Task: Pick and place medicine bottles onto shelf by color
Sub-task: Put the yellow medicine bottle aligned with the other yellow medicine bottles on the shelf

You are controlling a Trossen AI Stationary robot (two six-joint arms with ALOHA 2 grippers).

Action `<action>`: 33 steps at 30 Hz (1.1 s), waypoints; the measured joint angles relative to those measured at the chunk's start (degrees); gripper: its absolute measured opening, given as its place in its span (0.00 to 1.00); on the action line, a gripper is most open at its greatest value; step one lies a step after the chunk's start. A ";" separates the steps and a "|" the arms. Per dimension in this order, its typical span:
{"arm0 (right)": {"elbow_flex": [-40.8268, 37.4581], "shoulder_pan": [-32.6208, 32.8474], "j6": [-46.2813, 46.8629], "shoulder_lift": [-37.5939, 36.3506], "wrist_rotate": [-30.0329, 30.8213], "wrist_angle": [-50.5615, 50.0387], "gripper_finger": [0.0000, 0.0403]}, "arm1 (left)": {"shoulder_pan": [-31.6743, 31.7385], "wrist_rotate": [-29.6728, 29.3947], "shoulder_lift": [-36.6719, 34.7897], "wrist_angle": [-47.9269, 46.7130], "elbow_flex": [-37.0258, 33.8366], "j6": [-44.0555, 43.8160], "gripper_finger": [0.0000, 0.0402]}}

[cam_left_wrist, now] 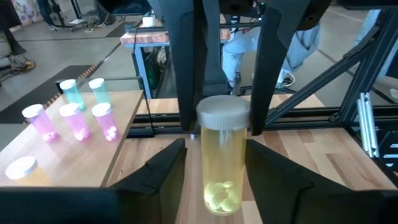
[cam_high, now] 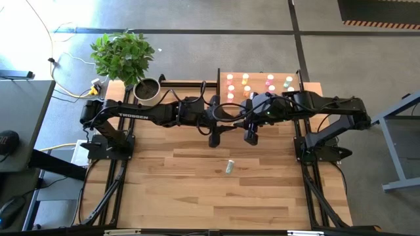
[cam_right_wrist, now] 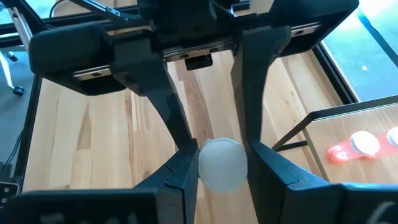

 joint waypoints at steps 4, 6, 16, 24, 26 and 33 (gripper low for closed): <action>0.00 0.00 0.00 0.00 0.67 -0.64 0.23 | -0.01 -1.71 0.00 -0.45 0.00 0.17 0.47; 0.00 0.02 0.28 -0.16 1.96 -2.28 0.23 | -0.01 -3.56 0.00 -0.63 0.00 0.17 0.51; 0.00 -1.67 2.28 -4.69 10.76 -8.09 0.24 | 0.45 -6.04 -0.02 -0.96 0.00 0.15 0.57; 0.02 -10.11 1.85 -7.94 18.20 -9.91 0.24 | 0.43 -6.04 -0.04 -0.96 0.00 0.17 0.57; -0.22 -13.03 1.20 -7.98 17.58 -9.91 0.24 | 0.43 -6.03 -0.04 -0.97 0.00 0.29 0.57; -12.34 -21.82 -0.40 -9.48 6.71 -0.80 0.24 | 0.43 -6.11 -0.05 -1.09 0.00 0.85 0.57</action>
